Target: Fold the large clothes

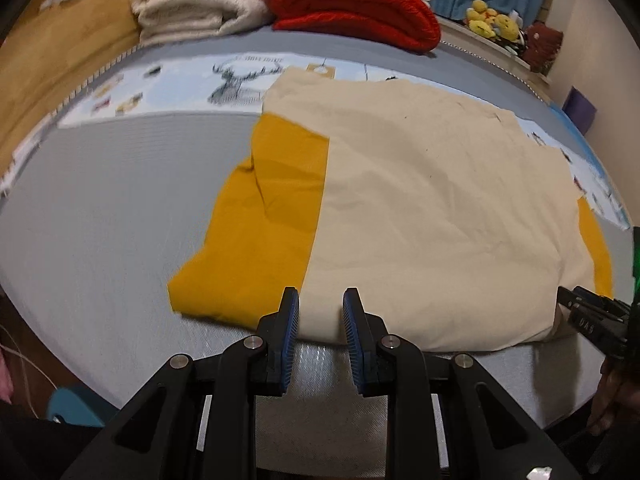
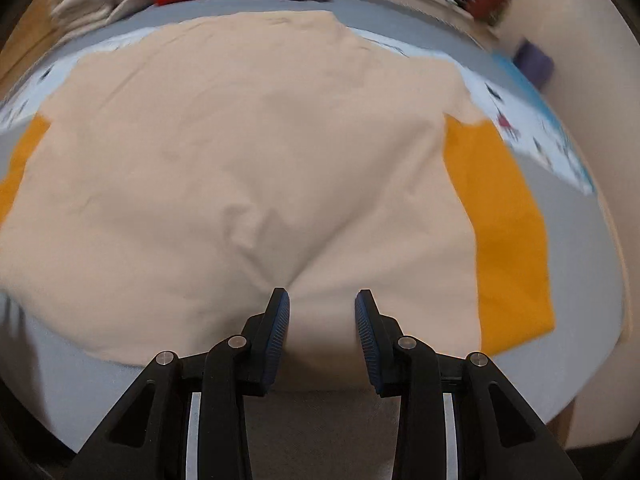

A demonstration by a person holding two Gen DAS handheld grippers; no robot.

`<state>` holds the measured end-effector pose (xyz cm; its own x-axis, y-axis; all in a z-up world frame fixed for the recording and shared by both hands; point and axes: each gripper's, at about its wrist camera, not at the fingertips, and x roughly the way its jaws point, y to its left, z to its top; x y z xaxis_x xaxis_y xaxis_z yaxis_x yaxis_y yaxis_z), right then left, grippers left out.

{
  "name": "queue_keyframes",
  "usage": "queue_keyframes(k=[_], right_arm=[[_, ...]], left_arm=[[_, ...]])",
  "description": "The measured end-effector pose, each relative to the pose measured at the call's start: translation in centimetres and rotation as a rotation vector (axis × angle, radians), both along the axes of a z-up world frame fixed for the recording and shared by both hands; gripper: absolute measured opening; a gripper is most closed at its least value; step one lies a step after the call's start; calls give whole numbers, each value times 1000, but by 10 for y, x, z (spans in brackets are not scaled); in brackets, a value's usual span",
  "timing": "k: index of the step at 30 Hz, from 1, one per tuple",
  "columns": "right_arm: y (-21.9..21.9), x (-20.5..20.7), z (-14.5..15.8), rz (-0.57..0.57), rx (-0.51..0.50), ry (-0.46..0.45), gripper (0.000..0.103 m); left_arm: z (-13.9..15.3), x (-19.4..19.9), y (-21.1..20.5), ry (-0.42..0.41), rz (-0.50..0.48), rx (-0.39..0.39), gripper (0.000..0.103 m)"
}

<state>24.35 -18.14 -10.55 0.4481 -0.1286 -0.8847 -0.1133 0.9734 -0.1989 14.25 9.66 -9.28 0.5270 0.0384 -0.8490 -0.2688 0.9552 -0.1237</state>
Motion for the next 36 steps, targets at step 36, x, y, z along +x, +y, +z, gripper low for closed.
queue_keyframes(k=[36], right_arm=[[6,5,-12,125,2,11,38]], left_arm=[[-74,15,83,-77,394,-726,51]])
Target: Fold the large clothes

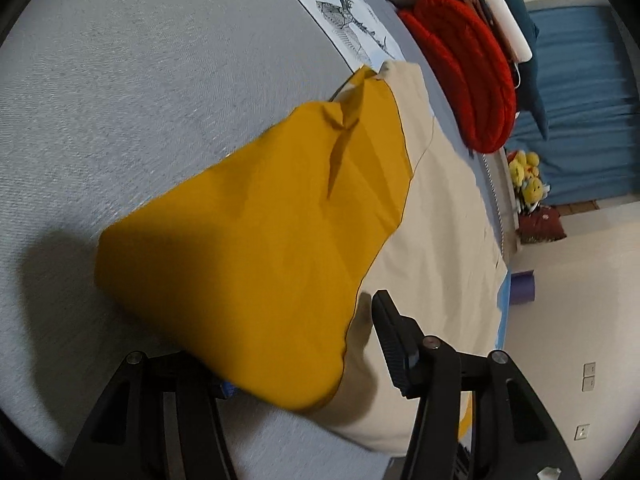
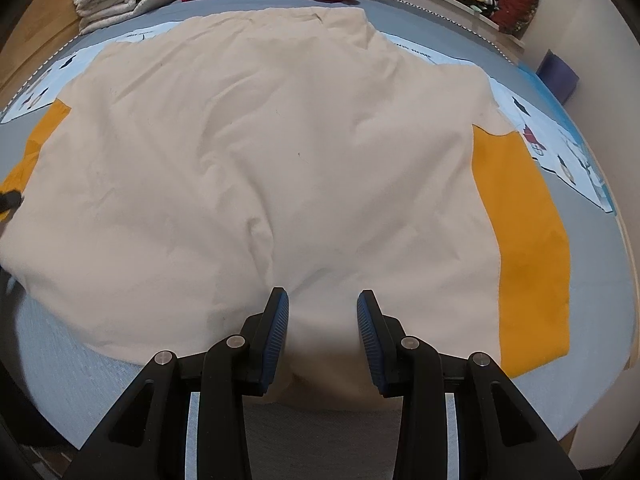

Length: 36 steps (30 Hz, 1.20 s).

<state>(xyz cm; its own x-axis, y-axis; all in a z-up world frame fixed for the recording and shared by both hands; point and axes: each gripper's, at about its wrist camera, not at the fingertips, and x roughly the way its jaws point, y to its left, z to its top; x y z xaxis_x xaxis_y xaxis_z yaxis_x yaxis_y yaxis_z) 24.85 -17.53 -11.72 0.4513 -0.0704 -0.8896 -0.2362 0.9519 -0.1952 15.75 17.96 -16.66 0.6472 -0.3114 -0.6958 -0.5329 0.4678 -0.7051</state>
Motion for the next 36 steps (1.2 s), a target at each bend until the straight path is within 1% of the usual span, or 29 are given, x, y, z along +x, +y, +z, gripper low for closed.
queue_keyframes(k=[3,5,6,8,10,12,14,16,17,19,20,22,23,24,25,27,29,32,33,34,35,36], right_arm=[[-1,0,0,1,8,0,38],[-3,-1,3,-13,27,-3,38],[-4,-1,5,-23,39,-11,38],[-6,-3,15,-43,43,-64,38],[-3,-9,37,-52,44,-180,38],[4,-16,53,-46,63,-249,38],[15,-23,63,-31,72,-289,38],[33,-32,66,-5,69,-306,38],[39,-33,66,4,69,-305,38],[56,-35,57,27,68,-265,38],[64,-34,49,37,68,-225,38],[81,-30,21,86,64,-85,38],[86,-29,13,115,70,-41,38],[92,-29,11,146,80,-10,38],[93,-28,15,155,80,-10,38],[95,-28,33,176,90,-33,38],[86,-27,62,182,131,-90,38],[62,-25,117,178,175,-223,40],[48,-24,139,174,199,-274,46],[30,-24,163,175,217,-328,55],[21,-25,177,179,220,-361,60],[6,-26,193,188,215,-410,68]], left_arm=[[-2,5,-1,-6,-4,3,36],[-2,6,-1,-15,-17,-5,17],[0,6,-1,-21,-20,-1,14],[13,5,-1,-42,-29,21,10],[31,6,-2,-69,-45,48,9],[49,5,-4,-92,-67,87,9],[67,2,-5,-107,-94,143,9],[87,-5,-6,-115,-113,212,9],[95,-8,-7,-114,-120,243,8],[113,-14,-8,-111,-127,296,8],[120,-18,-7,-110,-133,322,8],[134,-25,-12,-105,-160,396,8],[142,-27,-16,-102,-174,445,8],[147,-29,-20,-105,-185,474,8],[153,-32,-22,-115,-195,499,8],[163,-37,-26,-138,-211,527,8],[170,-37,-37,-158,-239,567,8],[176,-30,-54,-178,-269,620,8],[178,-27,-64,-189,-285,641,8],[179,-23,-71,-196,-297,657,8],[181,-21,-80,-206,-310,673,8],[183,-17,-94,-222,-331,694,8]])
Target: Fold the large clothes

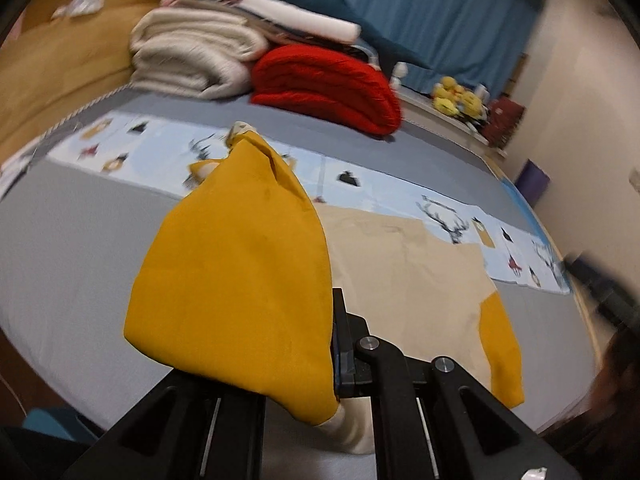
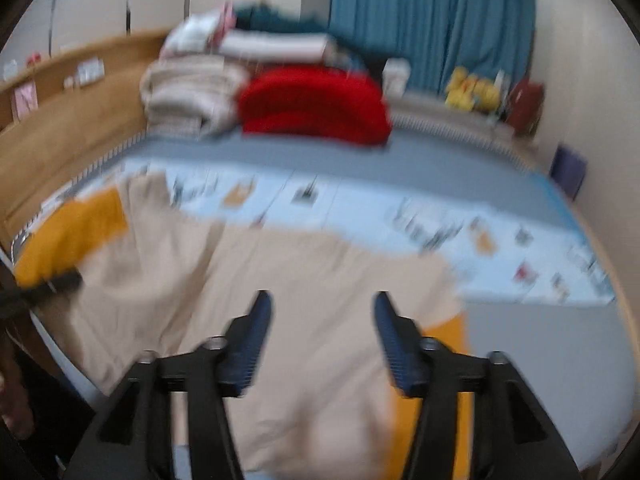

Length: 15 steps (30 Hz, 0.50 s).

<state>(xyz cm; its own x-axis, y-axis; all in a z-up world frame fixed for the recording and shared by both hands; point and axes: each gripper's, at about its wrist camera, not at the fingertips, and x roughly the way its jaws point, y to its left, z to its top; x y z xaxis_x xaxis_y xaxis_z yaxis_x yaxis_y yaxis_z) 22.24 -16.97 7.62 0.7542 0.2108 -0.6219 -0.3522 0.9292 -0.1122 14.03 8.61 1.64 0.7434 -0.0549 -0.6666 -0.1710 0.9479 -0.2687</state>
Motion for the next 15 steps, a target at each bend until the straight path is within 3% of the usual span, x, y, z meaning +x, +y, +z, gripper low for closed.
queue_keyframes(k=[3,6,8,10,15], right_arm=[[-43,1,38,-1,-57,-114,73],[-88,5,48,-59,-125,-157,73],[-120,5,42,-152,-98,-141,73],[-149,13,30,-251,-83,-56,73],[-185,6,30,-321,-74,-51,73]], left_arm=[[6,7,-32,-31,-57,52,8],[11,16,-74,-57,-135,104,8],[10,23,-107,-66,-198,137,8],[5,29,-139,-62,-257,152,8],[-28,46,-225,14,-457,196,7]])
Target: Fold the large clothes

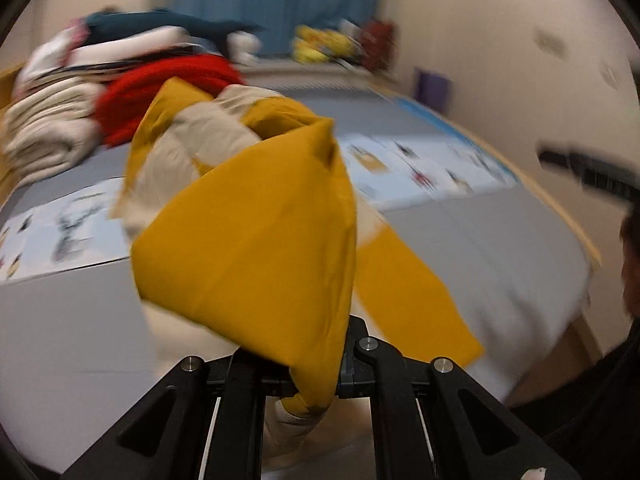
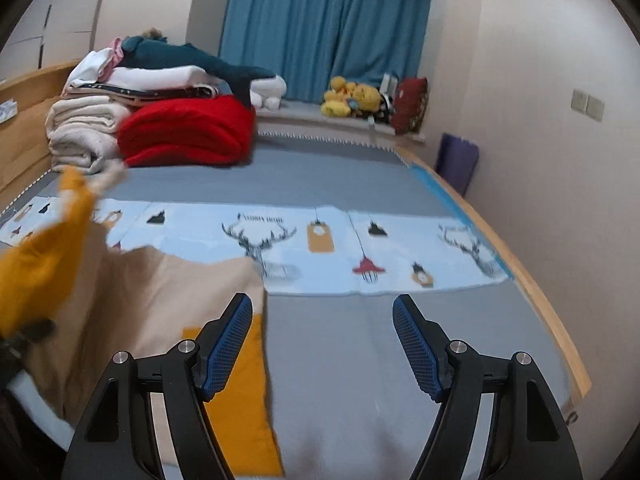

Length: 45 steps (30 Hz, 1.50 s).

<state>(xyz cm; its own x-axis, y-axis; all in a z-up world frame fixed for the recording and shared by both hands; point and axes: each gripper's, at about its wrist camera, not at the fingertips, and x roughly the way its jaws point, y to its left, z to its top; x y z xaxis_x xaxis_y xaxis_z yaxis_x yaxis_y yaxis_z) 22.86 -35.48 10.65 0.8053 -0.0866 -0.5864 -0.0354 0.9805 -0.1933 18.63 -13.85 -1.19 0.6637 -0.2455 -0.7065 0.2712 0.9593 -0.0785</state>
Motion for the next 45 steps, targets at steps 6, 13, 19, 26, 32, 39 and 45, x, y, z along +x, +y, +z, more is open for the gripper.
queue_keyframes(k=[6,13,19,26,32,39,45], right_arm=[[-29,-7,-8,16,38,51,73],[-24,3,-28,95,204,155,73],[14,17,-56,240,347,331,73],[59,22,-104,327,275,562,73],[82,21,-128,369,217,664,73],[90,28,-157,320,102,761,73],[83,32,-166,280,59,793,59]], left_arm=[[-83,1,-69,222,-227,175,22],[-21,-25,-49,208,-316,52,50],[31,-28,5,116,-281,60,52],[4,5,69,109,-59,142,51],[-14,19,77,155,34,128,49],[-23,19,69,151,-2,190,50],[-25,21,65,156,-11,198,50]])
